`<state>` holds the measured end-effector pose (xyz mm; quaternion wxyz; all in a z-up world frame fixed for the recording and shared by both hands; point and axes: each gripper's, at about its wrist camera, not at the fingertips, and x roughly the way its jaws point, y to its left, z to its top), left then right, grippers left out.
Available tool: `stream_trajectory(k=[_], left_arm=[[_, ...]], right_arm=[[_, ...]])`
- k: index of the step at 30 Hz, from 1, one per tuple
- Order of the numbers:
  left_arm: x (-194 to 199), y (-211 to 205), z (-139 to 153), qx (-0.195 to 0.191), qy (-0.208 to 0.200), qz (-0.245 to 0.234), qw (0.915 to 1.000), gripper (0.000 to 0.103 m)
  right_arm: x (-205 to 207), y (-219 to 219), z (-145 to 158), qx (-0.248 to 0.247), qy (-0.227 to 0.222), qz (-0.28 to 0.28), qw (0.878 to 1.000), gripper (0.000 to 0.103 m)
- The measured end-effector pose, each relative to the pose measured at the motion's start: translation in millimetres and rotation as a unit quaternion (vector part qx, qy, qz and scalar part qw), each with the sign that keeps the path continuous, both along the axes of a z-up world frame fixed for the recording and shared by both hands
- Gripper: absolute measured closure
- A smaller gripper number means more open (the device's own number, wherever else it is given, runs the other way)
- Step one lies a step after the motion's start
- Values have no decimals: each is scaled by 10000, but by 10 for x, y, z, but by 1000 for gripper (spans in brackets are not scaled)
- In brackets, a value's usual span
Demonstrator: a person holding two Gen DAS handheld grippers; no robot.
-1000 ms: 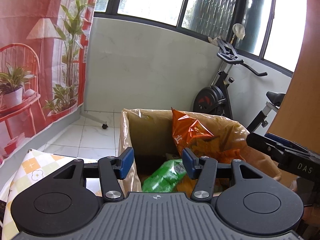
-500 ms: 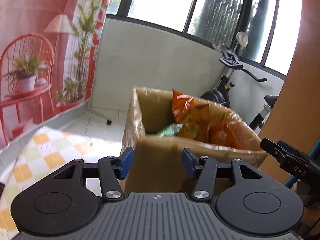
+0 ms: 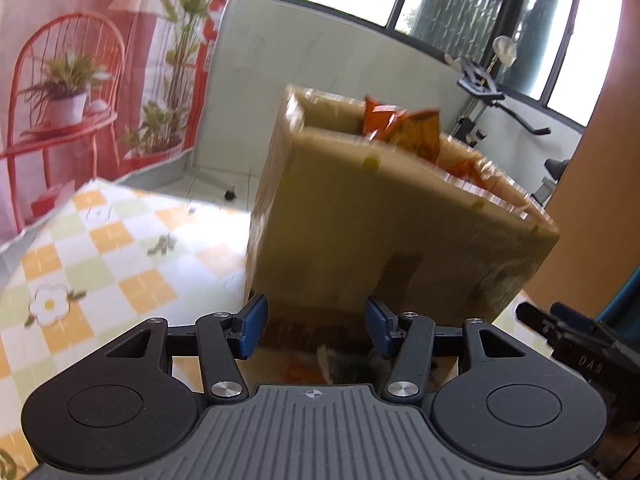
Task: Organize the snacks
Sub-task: 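Lower the right tool onto the cracker pack while the left tool lowers toward the black candy pack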
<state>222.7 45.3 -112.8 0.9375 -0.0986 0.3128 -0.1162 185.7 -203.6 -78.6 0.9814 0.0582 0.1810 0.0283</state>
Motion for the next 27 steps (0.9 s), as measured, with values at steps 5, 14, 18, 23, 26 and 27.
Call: stream_trajectory(k=[5,14,18,23,26,27], left_arm=[[-52,47,-185,38,229,132,9996,47],[-84,13,-404,147,594,153,9980,47],[-105,-17,-449,179,719,112,9972,47],[-102,-18,-462,154,820,125,9964,47],[-116,-33,-479,161,855,116,9961,47],[-118,-28,-487,158,865,116,9961,47]], right_arm=[[4,129,-315,-175,465,295,9983,13],[50,385,-853,-334,1189,790,9892,13],[36,435,-978,-336,1225,844,9883,13],[47,408,-999,-313,1279,816,9879,13],[62,447,-1004,-410,1319,878,9865,13],[65,469,-1012,-456,1344,925,9855,13]])
